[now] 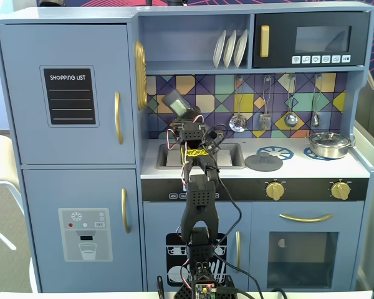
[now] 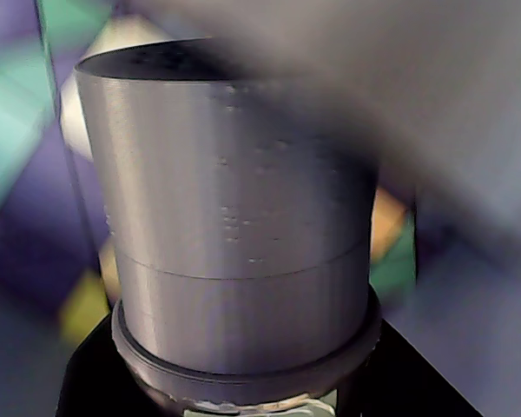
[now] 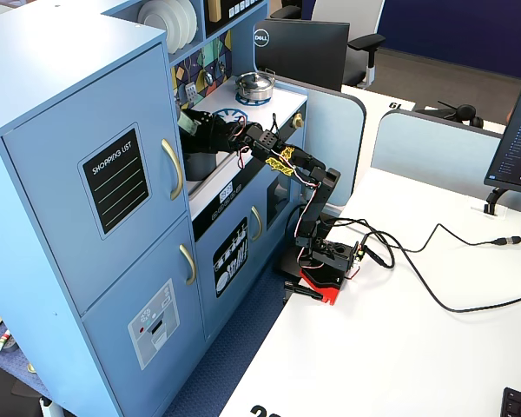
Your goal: Put salt in the gray recipient
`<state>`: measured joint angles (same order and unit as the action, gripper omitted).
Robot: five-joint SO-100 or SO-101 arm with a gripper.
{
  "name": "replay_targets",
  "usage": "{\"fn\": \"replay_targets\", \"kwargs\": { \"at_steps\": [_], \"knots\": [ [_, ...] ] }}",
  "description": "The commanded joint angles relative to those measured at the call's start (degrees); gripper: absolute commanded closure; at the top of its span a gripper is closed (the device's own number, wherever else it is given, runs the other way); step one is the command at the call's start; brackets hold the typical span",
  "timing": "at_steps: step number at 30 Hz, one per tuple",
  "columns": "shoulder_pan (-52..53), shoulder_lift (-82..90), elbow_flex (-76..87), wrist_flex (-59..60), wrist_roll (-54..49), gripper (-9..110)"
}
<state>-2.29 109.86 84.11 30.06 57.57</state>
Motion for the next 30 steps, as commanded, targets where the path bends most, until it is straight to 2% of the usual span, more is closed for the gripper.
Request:
{"fn": "replay_targets", "kwargs": {
  "at_steps": [1, 6, 16, 22, 26, 30],
  "knots": [
    [-3.25, 0.88, -11.69, -2.46, -3.6, 101],
    [-3.25, -0.62, -16.52, -1.32, -4.39, 101],
    [2.72, 5.62, -0.09, 1.58, -1.76, 101],
    [-0.44, 5.01, -1.41, -1.58, -3.78, 101],
    [-2.46, 2.11, -8.26, -3.96, -10.28, 101],
    [-0.62, 1.32, -10.28, -8.17, -27.07, 101]
  ]
}}
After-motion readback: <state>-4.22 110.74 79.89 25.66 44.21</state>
